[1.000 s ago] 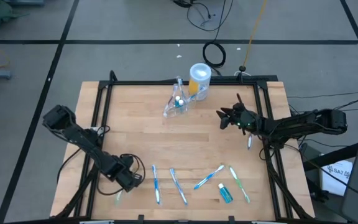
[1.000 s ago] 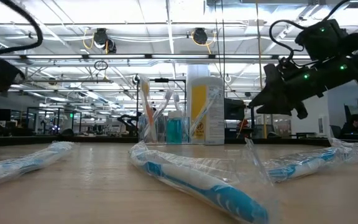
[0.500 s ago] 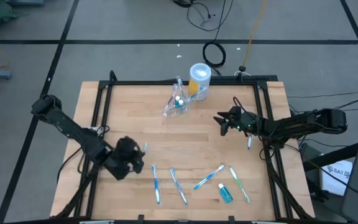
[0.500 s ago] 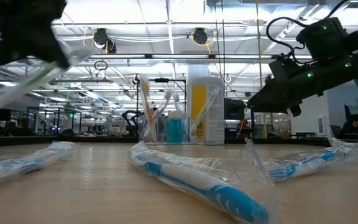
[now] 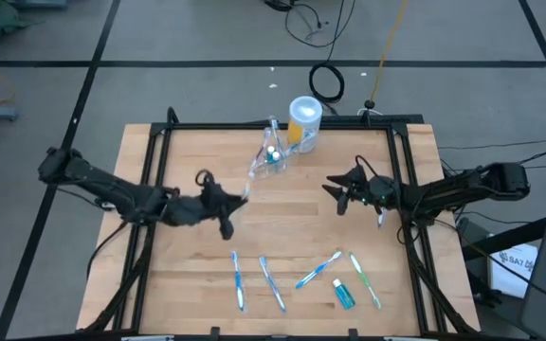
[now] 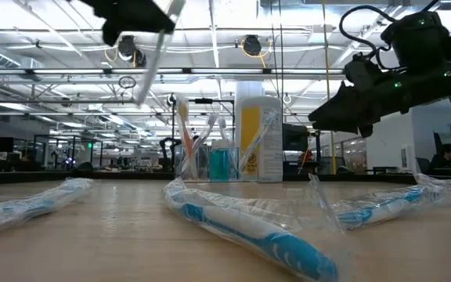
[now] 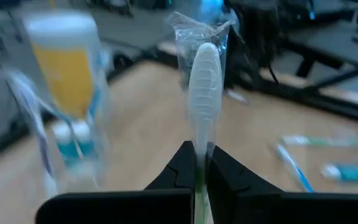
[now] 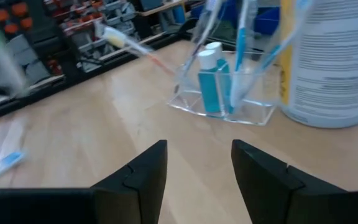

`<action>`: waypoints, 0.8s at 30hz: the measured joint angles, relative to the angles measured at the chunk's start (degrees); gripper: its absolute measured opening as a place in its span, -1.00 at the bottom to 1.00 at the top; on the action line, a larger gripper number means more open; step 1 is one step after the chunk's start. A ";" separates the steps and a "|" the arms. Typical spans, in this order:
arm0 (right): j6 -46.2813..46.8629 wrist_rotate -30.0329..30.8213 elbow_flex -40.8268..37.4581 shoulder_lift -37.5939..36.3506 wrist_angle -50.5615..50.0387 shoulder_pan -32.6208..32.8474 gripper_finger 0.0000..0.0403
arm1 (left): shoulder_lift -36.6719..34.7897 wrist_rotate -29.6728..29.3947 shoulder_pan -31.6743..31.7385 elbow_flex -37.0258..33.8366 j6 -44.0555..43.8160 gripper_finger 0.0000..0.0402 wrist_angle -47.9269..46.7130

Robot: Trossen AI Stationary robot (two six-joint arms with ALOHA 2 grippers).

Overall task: Pick & Place toothbrushing station
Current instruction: Put the left green toothbrush into the left section of the transparent organizer

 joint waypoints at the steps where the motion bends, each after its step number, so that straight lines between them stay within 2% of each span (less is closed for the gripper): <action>1: -0.50 0.00 0.00 0.00 0.05 0.43 -0.15 | 0.00 0.02 1.11 0.00 1.94 -0.94 1.57; 8: -0.86 0.09 0.00 0.00 0.09 1.08 -0.15 | 0.02 5.94 7.83 0.00 10.40 -0.88 8.82; 13: -0.82 0.07 0.00 0.00 0.04 1.06 -0.15 | 0.02 7.10 9.94 0.02 17.52 -0.96 18.35; 16: -0.77 0.07 0.01 0.00 0.02 1.06 -0.15 | 0.00 7.28 11.52 0.09 22.71 -0.94 22.71; 20: -0.75 0.04 0.02 0.00 0.02 1.06 -0.15 | 0.00 7.26 15.63 0.11 25.01 -0.88 22.96; 24: -0.73 0.03 0.02 0.00 -0.02 1.06 -0.15 | 1.08 7.93 21.70 0.10 22.26 -0.86 21.03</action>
